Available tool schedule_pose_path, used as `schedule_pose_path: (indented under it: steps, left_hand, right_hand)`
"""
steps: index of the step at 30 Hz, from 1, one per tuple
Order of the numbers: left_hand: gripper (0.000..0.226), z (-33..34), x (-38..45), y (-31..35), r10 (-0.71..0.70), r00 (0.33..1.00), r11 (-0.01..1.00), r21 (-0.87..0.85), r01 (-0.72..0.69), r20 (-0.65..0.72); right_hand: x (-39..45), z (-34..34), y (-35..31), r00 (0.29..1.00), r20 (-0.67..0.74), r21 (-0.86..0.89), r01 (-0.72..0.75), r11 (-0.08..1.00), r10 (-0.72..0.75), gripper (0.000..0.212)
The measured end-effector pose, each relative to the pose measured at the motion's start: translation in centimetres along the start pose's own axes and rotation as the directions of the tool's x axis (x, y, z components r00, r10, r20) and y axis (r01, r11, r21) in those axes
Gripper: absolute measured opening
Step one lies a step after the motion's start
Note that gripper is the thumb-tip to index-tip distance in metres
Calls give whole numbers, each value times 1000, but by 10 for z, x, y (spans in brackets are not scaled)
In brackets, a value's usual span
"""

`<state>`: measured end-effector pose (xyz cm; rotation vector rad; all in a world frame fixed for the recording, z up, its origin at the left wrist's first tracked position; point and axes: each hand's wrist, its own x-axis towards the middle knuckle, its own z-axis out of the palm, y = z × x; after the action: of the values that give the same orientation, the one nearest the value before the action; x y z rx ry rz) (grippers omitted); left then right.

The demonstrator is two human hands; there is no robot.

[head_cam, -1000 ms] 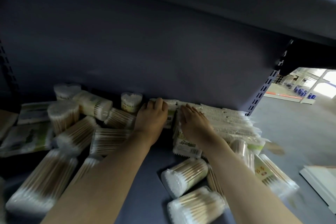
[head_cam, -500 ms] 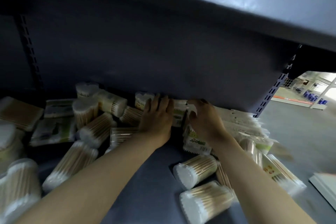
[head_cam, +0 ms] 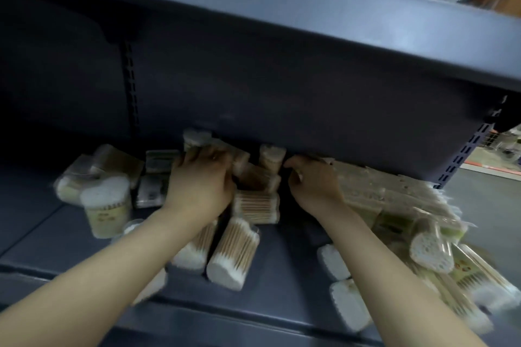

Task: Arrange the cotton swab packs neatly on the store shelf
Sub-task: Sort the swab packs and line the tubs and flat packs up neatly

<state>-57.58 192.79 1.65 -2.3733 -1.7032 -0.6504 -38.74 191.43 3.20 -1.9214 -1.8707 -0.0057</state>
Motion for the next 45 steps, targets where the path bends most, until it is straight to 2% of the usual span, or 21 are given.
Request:
schedule_pose_path:
  steps: [2,5,11,13,16,21,24,29,31,34,36,41,45]
  left_hand:
    - [22,-8,-6,-16,-48,999,998,32,47,23]
    - [37,-14,-16,-39,-55,998,997,49,58,-43]
    - [22,-30,-30,-80,-116,989,990,74,123,-89]
    - [27,-33,-32,-95,-136,986,987,75,144,-94]
    - [42,-33,-37,-114,-105,993,993,55,108,-58]
    - [41,-32,-45,-129,-53,998,998,-30,52,-45]
    - [42,-30,-45,-130,-54,997,998,-48,51,-58]
    - [59,-26,-43,-133,-126,989,987,-114,118,-72]
    - [51,-25,-42,-133,-139,987,983,-134,128,-76]
    - [19,-28,-44,-134,-169,986,976,-139,167,-4]
    - [16,-29,-47,-138,-156,987,983,-95,159,42]
    - [18,-24,-53,-151,-161,987,983,-83,162,11]
    - [43,-24,-53,-156,-148,989,987,-68,147,-16]
  right_hand:
    - [0,3,-15,999,24,29,23,999,-23,31]
    - [2,10,-35,996,34,57,79,995,-81,30]
    - [8,28,-66,976,87,138,184,973,-197,31]
    - [9,33,-78,956,96,176,259,950,-278,33]
    - [12,41,-96,922,81,219,355,909,-379,32]
    - [24,54,-114,903,94,246,386,889,-419,34]
    - [29,62,-118,897,104,203,404,892,-430,34]
    - [30,66,-117,900,180,212,359,909,-397,30]
    - [31,65,-116,901,171,203,365,909,-399,28]
    - [34,62,-116,888,175,148,404,903,-426,24]
    - [37,60,-118,874,199,68,439,896,-443,22]
    - [42,62,-141,843,211,10,505,863,-495,34]
    - [43,74,-162,761,400,-29,568,823,-511,37]
